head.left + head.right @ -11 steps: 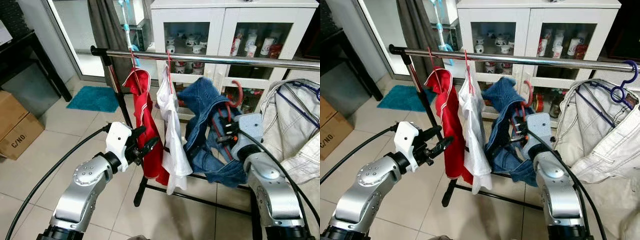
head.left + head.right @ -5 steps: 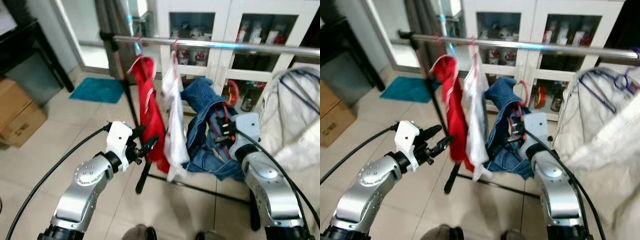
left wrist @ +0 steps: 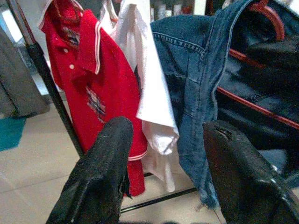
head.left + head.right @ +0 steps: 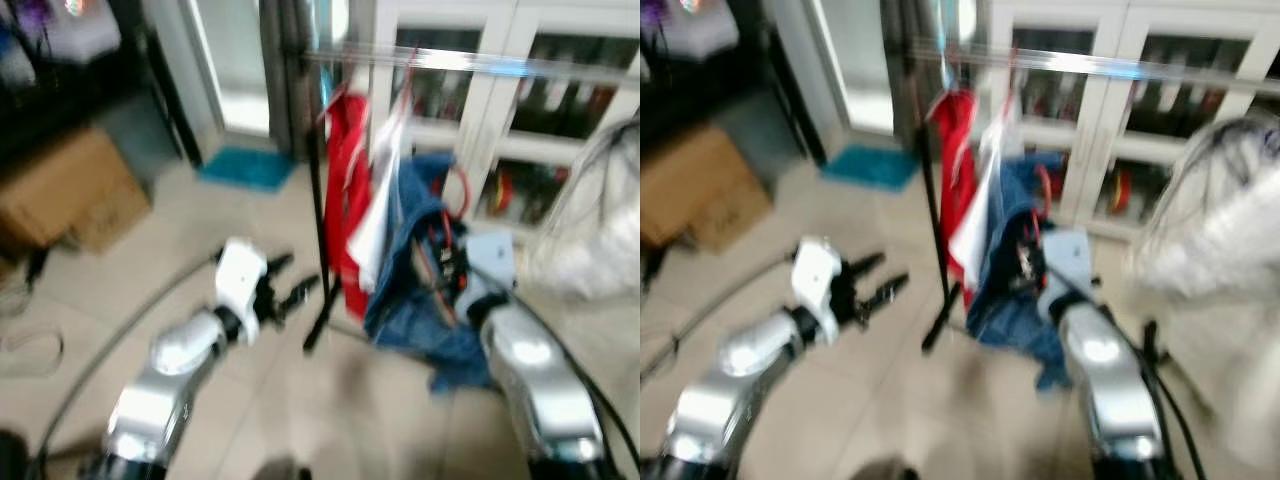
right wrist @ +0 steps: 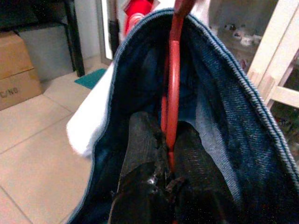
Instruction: Hang hanger
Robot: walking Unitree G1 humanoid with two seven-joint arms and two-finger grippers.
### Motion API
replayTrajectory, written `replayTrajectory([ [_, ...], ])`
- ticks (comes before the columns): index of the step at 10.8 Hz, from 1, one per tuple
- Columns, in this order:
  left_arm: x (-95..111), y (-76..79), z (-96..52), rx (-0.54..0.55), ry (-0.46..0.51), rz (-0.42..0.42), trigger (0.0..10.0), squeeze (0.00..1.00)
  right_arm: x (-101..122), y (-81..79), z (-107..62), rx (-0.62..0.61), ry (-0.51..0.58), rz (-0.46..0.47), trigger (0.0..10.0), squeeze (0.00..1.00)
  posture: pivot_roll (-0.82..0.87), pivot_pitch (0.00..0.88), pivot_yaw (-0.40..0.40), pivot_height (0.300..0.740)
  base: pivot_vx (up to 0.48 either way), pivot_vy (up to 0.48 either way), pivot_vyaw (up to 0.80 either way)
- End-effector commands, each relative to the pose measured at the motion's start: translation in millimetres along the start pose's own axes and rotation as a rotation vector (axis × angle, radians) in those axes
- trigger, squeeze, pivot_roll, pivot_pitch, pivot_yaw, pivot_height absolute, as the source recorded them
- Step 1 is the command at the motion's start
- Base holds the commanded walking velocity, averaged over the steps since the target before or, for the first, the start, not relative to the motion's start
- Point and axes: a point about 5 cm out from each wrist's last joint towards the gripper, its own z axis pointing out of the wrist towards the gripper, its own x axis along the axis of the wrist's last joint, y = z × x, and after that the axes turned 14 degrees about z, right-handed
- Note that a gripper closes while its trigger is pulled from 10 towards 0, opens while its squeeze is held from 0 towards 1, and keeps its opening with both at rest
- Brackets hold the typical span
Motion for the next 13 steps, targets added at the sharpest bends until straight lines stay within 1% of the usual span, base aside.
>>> replayTrajectory([
  [1,-0.6,0.5,2.2,-0.015,-0.008,-0.005,10.0,0.0,12.0,-4.2,0.2,0.029,0.054,-0.013,0.0,0.0,-0.07,0.0,0.1,0.74,0.0,0.0,0.0],
  [2,0.5,-3.0,7.2,-0.011,0.009,0.01,10.0,1.0,14.5,-14.1,-0.9,0.127,0.056,-0.002,0.0,0.0,-0.07,0.0,0.099,0.74,0.0,0.0,0.0],
  [3,0.7,-4.7,13.4,-0.006,0.011,0.039,10.0,1.0,16.4,-26.2,-4.0,0.237,0.053,0.012,0.0,0.0,-0.07,0.0,0.101,0.74,0.0,0.0,0.0],
  [4,-0.9,3.8,22.6,-0.076,0.013,0.058,10.0,0.5,18.8,-41.8,-9.6,0.358,0.054,0.028,0.0,0.0,-0.07,0.0,0.104,0.74,0.0,0.0,0.0],
  [5,-2.4,6.9,26.0,-0.098,0.009,0.056,10.0,0.0,19.8,-46.7,-11.6,0.395,0.056,0.04,0.0,0.0,-0.07,0.0,0.107,0.74,0.0,0.0,0.0],
  [6,-7.6,10.4,32.0,-0.118,-0.008,0.045,10.0,0.0,21.3,-52.7,-14.7,0.442,0.062,0.056,0.0,0.0,-0.07,0.0,0.107,0.74,0.0,0.0,0.0],
  [7,-12.8,15.4,35.7,-0.153,-0.019,0.01,10.0,0.0,22.8,-58.6,-18.4,0.495,0.066,0.067,0.0,0.0,-0.08,0.0,0.11,0.74,0.0,0.0,0.0],
  [8,-15.5,17.5,35.7,-0.171,-0.024,0.024,1.5,0.0,23.1,-61.2,-20.6,0.518,0.066,0.073,0.0,0.0,-0.08,0.0,0.114,0.74,0.0,0.0,0.0],
  [9,-16.9,15.5,35.4,-0.157,-0.029,0.029,0.0,0.0,23.3,-62.1,-21.3,0.527,0.068,0.08,0.0,0.0,-0.08,0.0,0.113,0.74,0.0,0.0,0.0],
  [10,-18.2,12.7,35.6,-0.142,-0.032,0.047,0.0,0.0,23.5,-62.7,-22.0,0.535,0.069,0.087,0.0,0.0,-0.08,0.0,0.112,0.74,0.0,0.0,0.0],
  [13,-17.9,8.3,35.5,-0.114,-0.024,0.06,0.0,0.0,22.6,-61.0,-20.3,0.529,0.058,0.083,0.0,0.0,-0.07,0.0,0.107,0.74,0.0,0.0,0.0],
])
